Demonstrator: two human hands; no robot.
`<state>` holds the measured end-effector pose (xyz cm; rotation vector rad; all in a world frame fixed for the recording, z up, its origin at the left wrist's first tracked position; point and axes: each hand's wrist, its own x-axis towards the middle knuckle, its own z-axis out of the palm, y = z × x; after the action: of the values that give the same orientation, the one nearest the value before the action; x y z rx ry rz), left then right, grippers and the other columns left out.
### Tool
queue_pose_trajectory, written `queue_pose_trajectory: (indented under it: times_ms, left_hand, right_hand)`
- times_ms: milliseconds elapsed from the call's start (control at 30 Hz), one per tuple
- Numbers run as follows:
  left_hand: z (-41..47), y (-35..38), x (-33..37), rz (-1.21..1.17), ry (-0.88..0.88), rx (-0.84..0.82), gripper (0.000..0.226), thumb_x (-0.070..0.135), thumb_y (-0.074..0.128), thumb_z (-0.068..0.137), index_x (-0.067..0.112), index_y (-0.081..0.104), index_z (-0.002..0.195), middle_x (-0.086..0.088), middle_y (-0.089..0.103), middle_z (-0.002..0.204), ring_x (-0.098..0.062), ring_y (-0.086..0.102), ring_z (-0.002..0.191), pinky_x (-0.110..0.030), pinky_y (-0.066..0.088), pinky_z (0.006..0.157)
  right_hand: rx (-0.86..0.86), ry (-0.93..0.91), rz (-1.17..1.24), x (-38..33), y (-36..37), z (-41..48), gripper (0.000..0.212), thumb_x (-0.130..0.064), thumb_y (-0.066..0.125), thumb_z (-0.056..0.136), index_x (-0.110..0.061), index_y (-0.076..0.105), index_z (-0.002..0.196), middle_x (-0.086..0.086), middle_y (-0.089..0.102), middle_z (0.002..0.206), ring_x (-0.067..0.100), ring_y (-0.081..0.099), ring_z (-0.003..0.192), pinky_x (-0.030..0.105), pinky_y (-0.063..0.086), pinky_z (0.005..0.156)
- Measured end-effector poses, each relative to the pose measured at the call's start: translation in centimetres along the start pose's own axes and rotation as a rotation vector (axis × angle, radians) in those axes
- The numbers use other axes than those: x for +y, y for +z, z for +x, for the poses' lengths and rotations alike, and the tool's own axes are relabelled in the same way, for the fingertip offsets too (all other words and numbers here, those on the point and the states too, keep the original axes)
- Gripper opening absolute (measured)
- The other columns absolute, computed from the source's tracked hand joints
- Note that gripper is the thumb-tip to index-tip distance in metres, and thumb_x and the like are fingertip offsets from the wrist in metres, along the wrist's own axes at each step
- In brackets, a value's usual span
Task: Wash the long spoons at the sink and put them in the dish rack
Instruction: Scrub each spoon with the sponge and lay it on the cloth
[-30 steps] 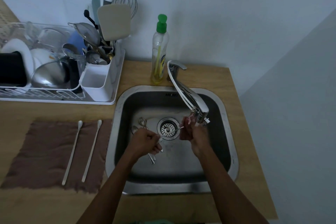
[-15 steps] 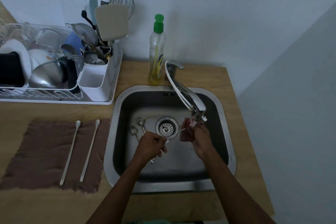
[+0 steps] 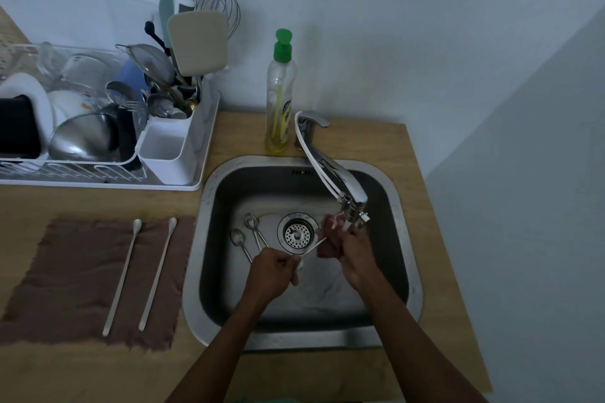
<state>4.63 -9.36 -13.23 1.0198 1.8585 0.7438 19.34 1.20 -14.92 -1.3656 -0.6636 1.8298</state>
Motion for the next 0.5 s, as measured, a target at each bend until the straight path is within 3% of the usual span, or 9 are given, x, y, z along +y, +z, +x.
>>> queue_pose_trajectory:
  times_ms: [133,267,433,500]
  left_hand:
    - [0.4,-0.1,-0.6,-0.141,-0.083,-0.092,0.036,0.033,0.058,0.095,0.009,0.076,0.076,0.003,0.064,0.052,0.002,0.05,0.04,-0.02,0.042,0.053]
    - [0.8,0.3,-1.0,-0.131,-0.114,-0.057,0.035,0.033,0.057,0.095,0.008,0.076,0.078,0.005,0.059,0.046,-0.002,0.049,0.038,-0.021,0.04,0.049]
    - [1.0,1.3,-0.3,-0.112,-0.131,-0.123,0.037,0.032,0.054,0.097,0.007,0.075,0.08,0.005,0.06,0.048,-0.003,0.049,0.04,-0.02,0.04,0.05]
    - [1.0,1.5,-0.2,-0.07,-0.153,-0.165,0.037,0.031,0.05,0.099,0.006,0.072,0.084,0.003,0.064,0.056,-0.003,0.05,0.041,-0.019,0.041,0.05]
  right_hand:
    - [0.105,0.008,0.088,-0.4,-0.7,0.8,0.028,-0.003,0.052,0.098,-0.005,0.064,0.123,0.015,0.074,0.106,0.02,0.072,0.081,0.035,0.062,0.071]
    - [0.022,-0.009,-0.058,0.9,-0.1,0.6,0.013,-0.009,0.059,0.097,-0.01,0.069,0.105,0.009,0.077,0.097,0.029,0.071,0.093,0.049,0.057,0.09]
    - [0.023,-0.022,-0.132,1.5,-0.2,0.7,0.022,-0.014,0.06,0.098,-0.003,0.068,0.116,0.019,0.074,0.106,0.022,0.073,0.084,0.035,0.059,0.07]
    - [0.061,-0.046,-0.183,2.0,-0.4,1.0,0.021,-0.017,0.062,0.098,-0.005,0.07,0.113,0.018,0.074,0.106,0.025,0.073,0.089,0.038,0.06,0.075]
